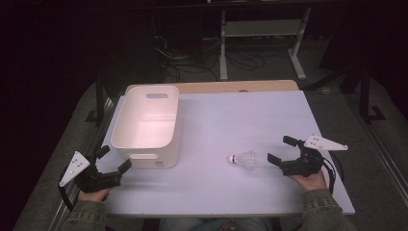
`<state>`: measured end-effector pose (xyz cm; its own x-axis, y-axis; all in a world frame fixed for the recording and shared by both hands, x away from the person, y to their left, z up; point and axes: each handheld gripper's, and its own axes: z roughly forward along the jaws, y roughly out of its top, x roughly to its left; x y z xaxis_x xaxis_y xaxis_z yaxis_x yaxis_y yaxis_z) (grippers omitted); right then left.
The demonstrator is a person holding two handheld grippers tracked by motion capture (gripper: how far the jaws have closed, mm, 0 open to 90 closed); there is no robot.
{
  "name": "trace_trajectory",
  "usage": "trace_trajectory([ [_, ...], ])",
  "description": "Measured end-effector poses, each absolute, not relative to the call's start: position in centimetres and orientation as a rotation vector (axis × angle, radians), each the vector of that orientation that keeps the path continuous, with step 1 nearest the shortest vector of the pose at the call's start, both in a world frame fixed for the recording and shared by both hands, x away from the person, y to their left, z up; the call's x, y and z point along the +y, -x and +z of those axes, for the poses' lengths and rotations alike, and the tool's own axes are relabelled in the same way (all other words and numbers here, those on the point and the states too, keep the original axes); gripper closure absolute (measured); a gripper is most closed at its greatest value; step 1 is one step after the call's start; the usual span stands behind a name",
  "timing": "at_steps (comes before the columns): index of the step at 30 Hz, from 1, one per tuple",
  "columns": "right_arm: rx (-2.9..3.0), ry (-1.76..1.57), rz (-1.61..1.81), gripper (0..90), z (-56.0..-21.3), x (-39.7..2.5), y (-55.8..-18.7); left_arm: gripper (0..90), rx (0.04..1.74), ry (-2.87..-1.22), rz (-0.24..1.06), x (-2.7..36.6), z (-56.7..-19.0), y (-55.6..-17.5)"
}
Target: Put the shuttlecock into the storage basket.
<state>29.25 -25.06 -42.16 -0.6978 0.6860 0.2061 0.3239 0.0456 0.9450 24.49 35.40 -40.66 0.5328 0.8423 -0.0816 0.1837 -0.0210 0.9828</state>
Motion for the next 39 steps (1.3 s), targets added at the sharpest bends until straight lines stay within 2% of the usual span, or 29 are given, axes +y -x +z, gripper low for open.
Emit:
trace_trajectory([
  [24, 2.050, -1.023, 1.686, 0.0, -42.4, -24.7, -29.6, 0.0, 0.915, -1.489, 0.656, 35.6, -40.5, -24.0],
  [39, 2.011, -1.031, 1.691, 0.0, -42.2, -25.1, -29.5, 0.0, 0.826, -1.505, 0.705, 35.3, -37.8, -23.7],
])
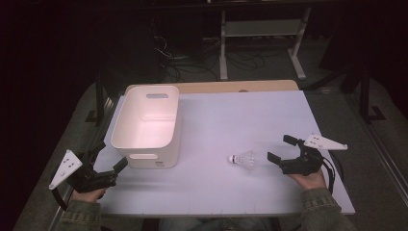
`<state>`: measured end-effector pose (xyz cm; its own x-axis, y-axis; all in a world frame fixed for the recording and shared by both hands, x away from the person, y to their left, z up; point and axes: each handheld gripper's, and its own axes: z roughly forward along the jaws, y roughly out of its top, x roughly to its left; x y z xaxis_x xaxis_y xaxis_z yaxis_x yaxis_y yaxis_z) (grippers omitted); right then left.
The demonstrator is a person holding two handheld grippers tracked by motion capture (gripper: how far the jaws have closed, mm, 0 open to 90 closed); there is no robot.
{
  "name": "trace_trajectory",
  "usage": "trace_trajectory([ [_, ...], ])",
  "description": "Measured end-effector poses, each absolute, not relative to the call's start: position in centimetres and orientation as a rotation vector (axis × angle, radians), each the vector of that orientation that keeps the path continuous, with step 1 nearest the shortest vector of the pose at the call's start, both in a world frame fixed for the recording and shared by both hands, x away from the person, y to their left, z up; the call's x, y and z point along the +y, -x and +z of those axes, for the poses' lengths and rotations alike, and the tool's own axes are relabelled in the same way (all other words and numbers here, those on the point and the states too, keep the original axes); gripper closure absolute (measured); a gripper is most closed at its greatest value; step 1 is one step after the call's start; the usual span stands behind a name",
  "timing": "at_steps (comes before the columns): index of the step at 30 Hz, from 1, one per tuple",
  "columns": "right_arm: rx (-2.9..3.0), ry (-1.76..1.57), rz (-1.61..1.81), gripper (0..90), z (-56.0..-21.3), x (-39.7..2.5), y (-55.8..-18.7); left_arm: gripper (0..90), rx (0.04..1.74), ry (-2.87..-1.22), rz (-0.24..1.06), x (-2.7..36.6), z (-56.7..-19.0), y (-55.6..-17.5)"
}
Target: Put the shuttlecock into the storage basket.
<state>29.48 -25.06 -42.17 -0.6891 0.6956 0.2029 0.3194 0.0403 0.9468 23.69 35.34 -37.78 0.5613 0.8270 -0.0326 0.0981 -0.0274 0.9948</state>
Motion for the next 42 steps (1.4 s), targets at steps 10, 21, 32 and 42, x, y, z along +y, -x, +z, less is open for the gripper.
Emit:
trace_trajectory([
  [10, 2.009, -1.037, 1.692, 0.0, -42.1, -25.1, -29.4, 0.0, 0.786, -1.517, 0.704, 34.7, -36.0, -24.1],
  [21, 1.985, -1.040, 1.689, 0.0, -41.9, -25.2, -29.2, 0.0, 0.728, -1.545, 0.691, 33.3, -34.0, -25.1],
  [32, 1.986, -1.034, 1.695, 0.0, -41.9, -25.3, -29.1, 0.0, 0.678, -1.582, 0.659, 32.5, -32.2, -25.8],
  [42, 1.984, -1.031, 1.694, 0.0, -41.8, -25.3, -29.0, 0.0, 0.612, -1.602, 0.624, 31.0, -30.7, -26.4],
])
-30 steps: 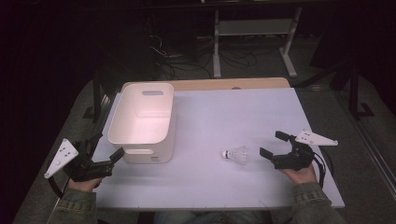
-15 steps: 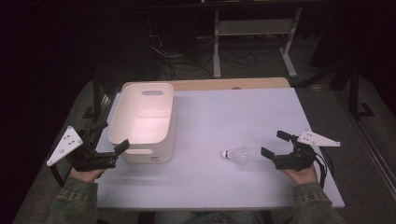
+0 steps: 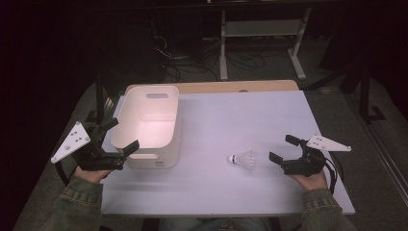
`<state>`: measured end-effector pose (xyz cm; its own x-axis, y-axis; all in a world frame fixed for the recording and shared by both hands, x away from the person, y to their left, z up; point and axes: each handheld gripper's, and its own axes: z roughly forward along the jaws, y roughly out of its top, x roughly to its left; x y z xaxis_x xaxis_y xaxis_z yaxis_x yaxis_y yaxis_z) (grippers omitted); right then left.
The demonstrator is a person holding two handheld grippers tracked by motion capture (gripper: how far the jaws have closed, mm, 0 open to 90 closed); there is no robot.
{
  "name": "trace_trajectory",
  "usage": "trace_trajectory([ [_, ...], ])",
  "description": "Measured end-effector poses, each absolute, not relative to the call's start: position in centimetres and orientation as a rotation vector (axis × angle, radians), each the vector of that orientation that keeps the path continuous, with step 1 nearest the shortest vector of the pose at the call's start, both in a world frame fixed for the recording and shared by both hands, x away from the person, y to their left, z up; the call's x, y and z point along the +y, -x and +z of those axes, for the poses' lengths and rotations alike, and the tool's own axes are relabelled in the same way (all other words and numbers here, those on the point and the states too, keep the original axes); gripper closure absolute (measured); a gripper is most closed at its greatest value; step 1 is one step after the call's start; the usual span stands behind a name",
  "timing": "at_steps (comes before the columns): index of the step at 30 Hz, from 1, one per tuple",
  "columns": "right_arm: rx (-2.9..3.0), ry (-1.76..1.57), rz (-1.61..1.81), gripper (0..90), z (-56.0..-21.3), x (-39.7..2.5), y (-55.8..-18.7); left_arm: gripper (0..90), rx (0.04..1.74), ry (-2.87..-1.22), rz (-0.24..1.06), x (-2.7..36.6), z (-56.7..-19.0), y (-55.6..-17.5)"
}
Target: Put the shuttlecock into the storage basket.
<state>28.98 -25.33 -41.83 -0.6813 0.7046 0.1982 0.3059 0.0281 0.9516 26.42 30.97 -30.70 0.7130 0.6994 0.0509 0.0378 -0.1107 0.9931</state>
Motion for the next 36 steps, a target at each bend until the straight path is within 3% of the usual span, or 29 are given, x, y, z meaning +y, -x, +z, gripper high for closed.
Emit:
trace_trajectory([
  [36, 1.980, -1.031, 1.711, 0.0, -41.8, -25.7, -28.6, 0.0, 0.464, -1.805, 0.428, 22.3, -28.5, -30.7],
])
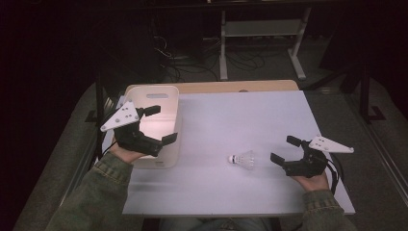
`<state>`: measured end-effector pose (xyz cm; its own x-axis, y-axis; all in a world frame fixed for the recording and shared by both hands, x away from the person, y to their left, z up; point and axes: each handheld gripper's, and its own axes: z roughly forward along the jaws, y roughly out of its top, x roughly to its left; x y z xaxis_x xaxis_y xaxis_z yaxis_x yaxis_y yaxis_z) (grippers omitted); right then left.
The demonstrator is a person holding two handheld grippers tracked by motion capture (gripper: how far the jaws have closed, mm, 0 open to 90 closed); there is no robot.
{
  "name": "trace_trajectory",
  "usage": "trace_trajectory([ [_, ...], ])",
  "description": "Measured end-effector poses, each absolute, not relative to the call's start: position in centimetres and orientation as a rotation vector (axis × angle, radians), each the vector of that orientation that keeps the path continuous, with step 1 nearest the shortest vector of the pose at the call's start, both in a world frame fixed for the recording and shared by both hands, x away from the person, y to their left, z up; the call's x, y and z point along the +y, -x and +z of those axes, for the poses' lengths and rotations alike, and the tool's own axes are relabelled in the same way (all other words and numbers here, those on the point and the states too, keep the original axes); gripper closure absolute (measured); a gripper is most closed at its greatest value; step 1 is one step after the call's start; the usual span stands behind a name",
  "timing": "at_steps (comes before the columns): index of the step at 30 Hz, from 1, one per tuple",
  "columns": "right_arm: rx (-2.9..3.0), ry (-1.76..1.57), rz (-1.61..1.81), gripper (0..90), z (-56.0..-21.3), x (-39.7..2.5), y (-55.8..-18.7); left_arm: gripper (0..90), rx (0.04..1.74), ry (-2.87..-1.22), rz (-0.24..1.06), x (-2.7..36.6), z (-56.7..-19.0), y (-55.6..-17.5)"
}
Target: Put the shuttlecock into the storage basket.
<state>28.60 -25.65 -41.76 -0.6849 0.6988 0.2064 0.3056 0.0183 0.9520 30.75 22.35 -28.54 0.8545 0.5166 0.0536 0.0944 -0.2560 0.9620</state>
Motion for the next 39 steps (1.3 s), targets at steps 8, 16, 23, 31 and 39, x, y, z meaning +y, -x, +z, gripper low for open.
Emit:
trace_trajectory([
  [8, 1.969, -1.035, 1.716, 0.0, -41.8, -25.8, -28.5, 0.0, 0.425, -1.859, 0.398, 20.7, -28.4, -31.6],
  [16, 1.957, -1.041, 1.729, 0.0, -41.7, -25.9, -28.4, 0.0, 0.436, -1.904, 0.333, 19.1, -28.9, -32.5],
  [23, 1.945, -1.040, 1.734, 0.0, -41.6, -26.1, -28.3, 0.0, 0.432, -1.942, 0.290, 17.6, -29.5, -33.3],
  [31, 1.937, -1.043, 1.746, 0.0, -41.6, -26.2, -28.2, 0.0, 0.447, -2.002, 0.226, 15.9, -29.9, -33.8],
  [39, 1.928, -1.039, 1.751, 0.0, -41.5, -26.3, -28.1, 0.0, 0.428, -2.048, 0.199, 14.3, -30.5, -34.1],
])
